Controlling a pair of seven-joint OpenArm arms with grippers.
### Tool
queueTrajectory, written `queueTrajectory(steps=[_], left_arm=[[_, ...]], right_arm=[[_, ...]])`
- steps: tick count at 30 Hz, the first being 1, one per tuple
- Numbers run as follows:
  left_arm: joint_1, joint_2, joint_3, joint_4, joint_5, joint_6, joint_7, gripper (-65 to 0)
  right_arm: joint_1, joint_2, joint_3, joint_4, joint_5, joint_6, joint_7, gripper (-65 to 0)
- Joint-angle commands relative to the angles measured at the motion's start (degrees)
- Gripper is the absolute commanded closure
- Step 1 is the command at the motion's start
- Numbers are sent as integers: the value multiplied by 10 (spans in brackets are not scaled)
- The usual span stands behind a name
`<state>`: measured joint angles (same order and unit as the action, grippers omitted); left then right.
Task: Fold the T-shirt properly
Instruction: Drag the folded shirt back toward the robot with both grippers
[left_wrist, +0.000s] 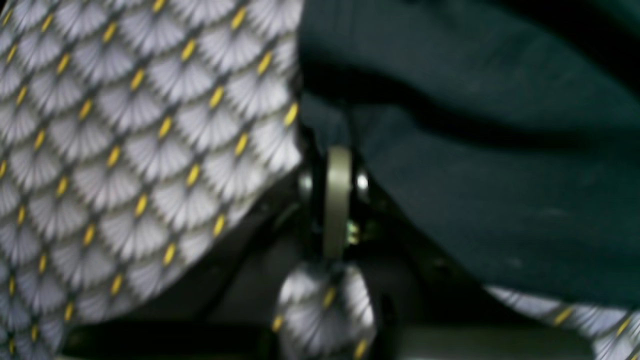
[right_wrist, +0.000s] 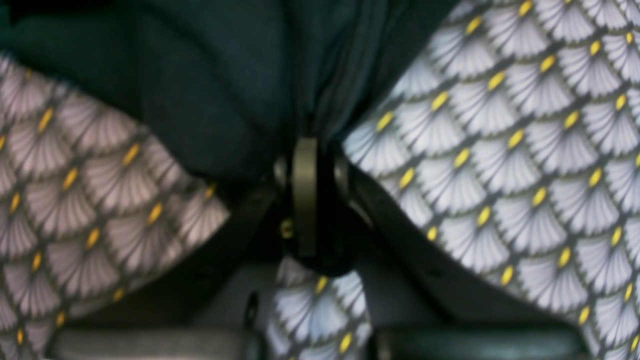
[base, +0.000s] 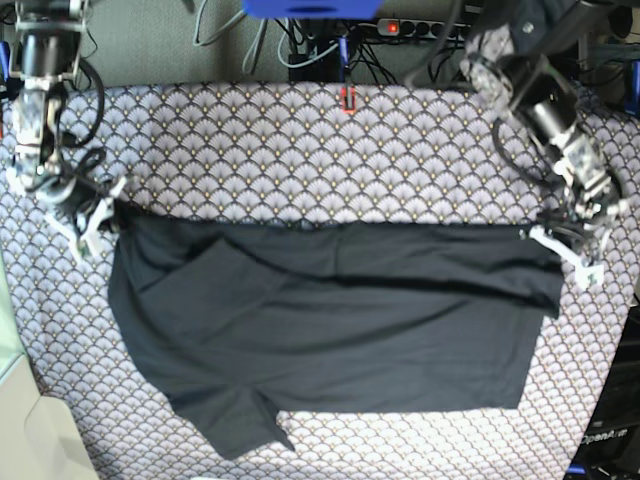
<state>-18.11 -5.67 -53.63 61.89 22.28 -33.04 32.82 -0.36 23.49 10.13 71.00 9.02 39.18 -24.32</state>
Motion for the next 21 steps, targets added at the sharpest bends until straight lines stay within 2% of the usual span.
queueTrajectory(steps=[1, 7, 12, 14, 21], left_arm=[[0, -9, 0, 22, 5, 4, 1, 0], [52, 6, -4, 89, 10, -52, 5, 0], [84, 6, -4, 143, 5, -58, 47, 0], [97, 6, -4, 160, 5, -70, 51, 0], [124, 6, -5, 179, 5, -70, 51, 0]], right_arm=[[-7, 8, 3, 17, -4, 8, -10, 0], [-55, 7, 39, 59, -4, 8, -10, 0], [-88, 7, 83, 68, -4, 8, -7, 0], [-108, 7, 97, 80, -4, 8, -7, 0], [-157, -12, 120, 126, -5, 8, -5, 0]])
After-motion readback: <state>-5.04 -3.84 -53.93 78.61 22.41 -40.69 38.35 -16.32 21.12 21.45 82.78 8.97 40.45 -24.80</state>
